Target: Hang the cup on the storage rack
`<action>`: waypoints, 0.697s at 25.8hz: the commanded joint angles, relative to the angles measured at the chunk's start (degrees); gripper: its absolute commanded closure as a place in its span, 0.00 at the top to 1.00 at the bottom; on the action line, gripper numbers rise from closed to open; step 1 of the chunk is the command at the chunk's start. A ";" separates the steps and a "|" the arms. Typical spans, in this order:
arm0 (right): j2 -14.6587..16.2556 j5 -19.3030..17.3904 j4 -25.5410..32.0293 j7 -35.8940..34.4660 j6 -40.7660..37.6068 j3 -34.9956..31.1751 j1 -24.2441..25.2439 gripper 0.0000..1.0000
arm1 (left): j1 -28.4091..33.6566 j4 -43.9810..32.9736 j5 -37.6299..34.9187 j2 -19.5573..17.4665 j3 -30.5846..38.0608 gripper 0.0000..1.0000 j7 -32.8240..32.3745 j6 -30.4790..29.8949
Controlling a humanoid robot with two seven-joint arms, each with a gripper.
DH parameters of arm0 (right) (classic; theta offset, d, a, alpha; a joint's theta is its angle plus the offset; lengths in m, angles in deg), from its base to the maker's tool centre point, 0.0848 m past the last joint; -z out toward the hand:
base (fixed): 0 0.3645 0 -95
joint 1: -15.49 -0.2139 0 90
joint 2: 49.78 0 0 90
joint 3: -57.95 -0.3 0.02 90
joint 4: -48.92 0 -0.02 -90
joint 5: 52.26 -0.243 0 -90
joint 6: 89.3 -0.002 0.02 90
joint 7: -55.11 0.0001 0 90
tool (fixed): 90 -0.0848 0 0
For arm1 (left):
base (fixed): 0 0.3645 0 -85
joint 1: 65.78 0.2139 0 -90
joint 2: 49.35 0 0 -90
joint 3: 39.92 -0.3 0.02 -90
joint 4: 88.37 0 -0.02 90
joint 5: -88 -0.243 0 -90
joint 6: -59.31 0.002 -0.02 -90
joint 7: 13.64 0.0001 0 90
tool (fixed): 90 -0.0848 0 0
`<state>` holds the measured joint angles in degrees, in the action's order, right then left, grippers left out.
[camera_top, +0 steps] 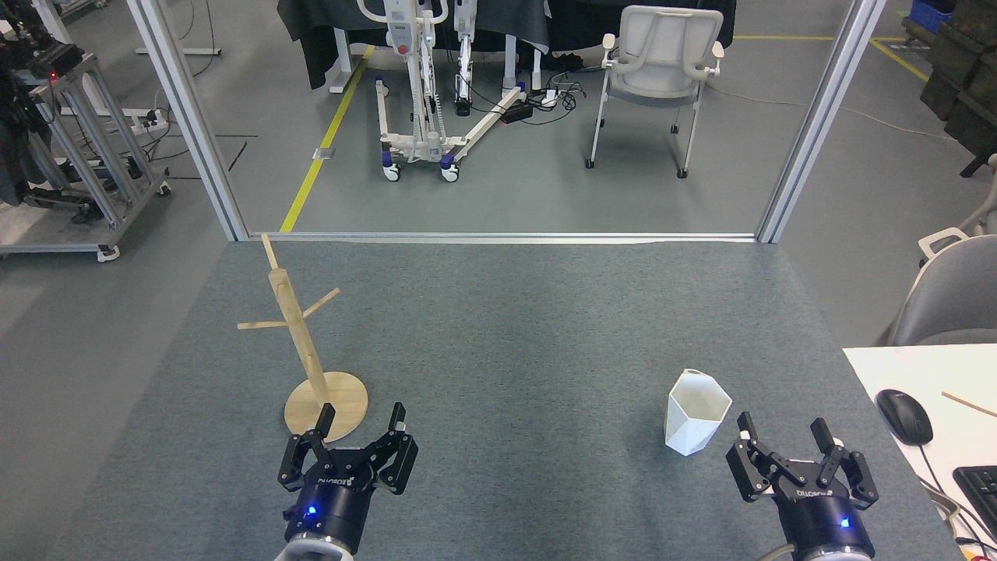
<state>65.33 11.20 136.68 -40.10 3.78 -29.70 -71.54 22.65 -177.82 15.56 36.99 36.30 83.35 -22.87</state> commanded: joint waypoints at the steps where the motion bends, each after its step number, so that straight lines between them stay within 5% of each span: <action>1: 0.12 -0.09 -2.94 0.02 0.26 0.02 -0.60 0.99 | 0.07 0.32 0.01 -0.03 -0.02 0.99 -0.05 0.36; 18: -0.50 -0.09 -17.45 -0.06 0.00 8.99 -12.90 0.99 | 0.16 1.03 0.01 -0.21 0.06 0.99 0.13 0.45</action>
<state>65.00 11.12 120.17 -40.09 4.16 -21.56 -83.33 22.80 -176.79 15.57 36.81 36.36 83.41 -22.43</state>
